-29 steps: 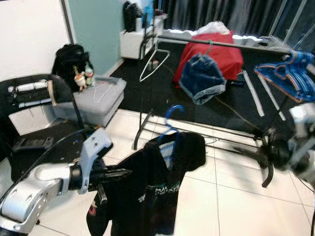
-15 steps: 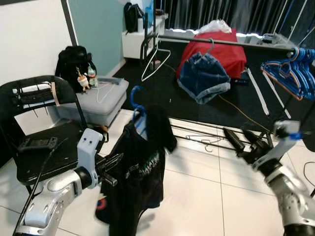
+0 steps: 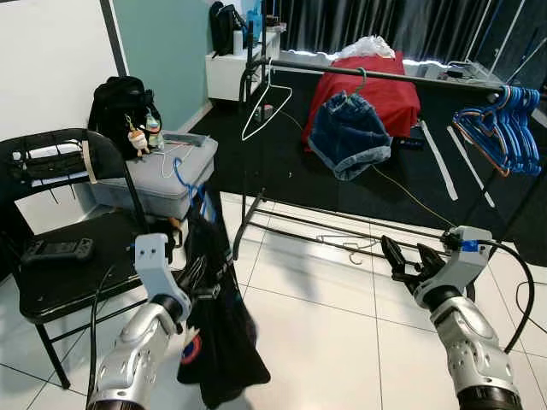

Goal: Hang hanger

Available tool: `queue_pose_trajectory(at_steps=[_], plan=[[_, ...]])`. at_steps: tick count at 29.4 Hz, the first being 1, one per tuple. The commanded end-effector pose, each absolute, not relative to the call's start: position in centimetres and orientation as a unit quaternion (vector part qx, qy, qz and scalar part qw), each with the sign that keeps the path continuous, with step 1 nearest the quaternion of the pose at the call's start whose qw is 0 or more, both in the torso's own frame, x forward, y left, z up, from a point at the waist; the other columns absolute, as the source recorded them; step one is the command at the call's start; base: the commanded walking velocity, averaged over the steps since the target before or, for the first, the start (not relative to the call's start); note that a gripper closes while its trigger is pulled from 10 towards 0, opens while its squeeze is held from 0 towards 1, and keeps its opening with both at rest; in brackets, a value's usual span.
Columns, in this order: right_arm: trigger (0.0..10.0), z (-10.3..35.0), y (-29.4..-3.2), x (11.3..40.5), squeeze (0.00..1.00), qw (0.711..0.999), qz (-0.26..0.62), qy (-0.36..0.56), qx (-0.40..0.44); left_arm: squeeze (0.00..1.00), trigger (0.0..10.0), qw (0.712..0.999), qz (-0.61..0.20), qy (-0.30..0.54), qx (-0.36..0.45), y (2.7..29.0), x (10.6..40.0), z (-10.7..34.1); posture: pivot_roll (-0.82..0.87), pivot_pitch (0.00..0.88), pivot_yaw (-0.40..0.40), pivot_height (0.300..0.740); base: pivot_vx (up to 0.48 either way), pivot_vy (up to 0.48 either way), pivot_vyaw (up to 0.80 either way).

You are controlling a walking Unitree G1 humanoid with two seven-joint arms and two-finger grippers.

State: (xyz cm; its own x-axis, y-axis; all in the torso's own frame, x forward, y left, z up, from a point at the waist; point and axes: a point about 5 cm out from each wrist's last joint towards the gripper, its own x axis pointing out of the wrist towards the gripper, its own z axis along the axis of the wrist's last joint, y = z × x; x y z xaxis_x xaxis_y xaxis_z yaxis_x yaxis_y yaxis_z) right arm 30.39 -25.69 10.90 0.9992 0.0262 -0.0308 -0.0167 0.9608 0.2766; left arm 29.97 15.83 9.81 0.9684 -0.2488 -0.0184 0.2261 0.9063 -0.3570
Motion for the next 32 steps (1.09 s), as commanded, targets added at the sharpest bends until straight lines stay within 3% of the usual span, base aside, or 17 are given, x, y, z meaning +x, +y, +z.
queue_pose_trajectory(at_steps=[1, 8, 19, 32], plan=[[10.0, 10.7, -25.8, 30.5, 0.00, 0.990, 0.000, 0.015, 0.142, 0.00, 10.0, 0.974, -0.135, 0.019, -0.180, 14.9, 30.4, 9.9, -0.05, 0.000, -0.042, 0.736, 0.000, 0.000, 0.00], [10.0, 10.4, -26.6, 30.4, 0.00, 0.992, -0.033, 0.015, 0.125, 0.00, 10.0, 0.973, -0.152, 0.007, -0.174, 13.8, 30.8, 9.9, -0.08, 0.000, 0.002, 0.736, 0.272, 0.000, -0.15], [10.0, 10.5, -27.0, 30.4, 0.00, 0.989, -0.053, -0.008, 0.138, 0.00, 10.0, 0.971, -0.179, -0.004, -0.158, 13.3, 31.3, 9.8, -0.10, 0.000, 0.036, 0.736, 0.394, 0.000, -0.78], [10.0, 10.4, -27.0, 30.8, 0.00, 0.988, -0.057, -0.014, 0.143, 0.00, 10.0, 0.964, -0.224, -0.053, -0.135, 11.2, 32.3, 12.4, -0.13, 0.000, 0.056, 0.736, 0.468, 0.000, 0.00]])
